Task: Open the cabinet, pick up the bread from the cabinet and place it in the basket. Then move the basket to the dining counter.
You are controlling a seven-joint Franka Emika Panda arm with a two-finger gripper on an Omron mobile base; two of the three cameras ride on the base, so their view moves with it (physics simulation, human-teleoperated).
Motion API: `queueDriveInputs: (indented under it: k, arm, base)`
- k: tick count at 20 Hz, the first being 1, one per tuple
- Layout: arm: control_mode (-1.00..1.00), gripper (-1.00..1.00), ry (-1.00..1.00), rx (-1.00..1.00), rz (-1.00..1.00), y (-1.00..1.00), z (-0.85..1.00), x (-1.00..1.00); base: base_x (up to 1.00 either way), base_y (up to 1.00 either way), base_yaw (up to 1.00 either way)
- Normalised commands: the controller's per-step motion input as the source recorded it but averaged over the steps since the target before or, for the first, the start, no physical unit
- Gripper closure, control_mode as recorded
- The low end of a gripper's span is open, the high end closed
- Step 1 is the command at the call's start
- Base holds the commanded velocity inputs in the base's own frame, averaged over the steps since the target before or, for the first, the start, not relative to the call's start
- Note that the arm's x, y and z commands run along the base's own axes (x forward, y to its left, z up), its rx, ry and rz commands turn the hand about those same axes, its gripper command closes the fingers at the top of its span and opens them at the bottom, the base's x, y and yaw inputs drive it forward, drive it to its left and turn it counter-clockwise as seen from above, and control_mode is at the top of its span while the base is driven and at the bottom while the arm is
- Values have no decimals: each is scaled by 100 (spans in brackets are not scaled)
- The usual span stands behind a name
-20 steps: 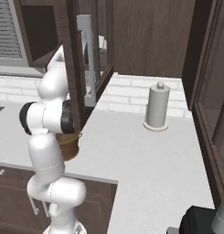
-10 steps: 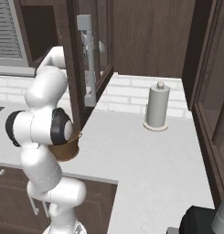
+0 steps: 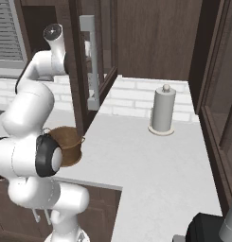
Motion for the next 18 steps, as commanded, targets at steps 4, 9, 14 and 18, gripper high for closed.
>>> queueDriveInputs:
  k: [4,9,14,18]
  arm:
    - [-100,100,4,0,0,4,6,-97]
    - [-100,100,15,0,0,3,0,-98]
    - [-100,100,31,0,1,9,-15,-100]
    - [-100,100,36,0,0,13,-33,-93]
  base:
    - [0,0,0]
    - [0,0,0]
    - [0,0,0]
    - [0,0,0]
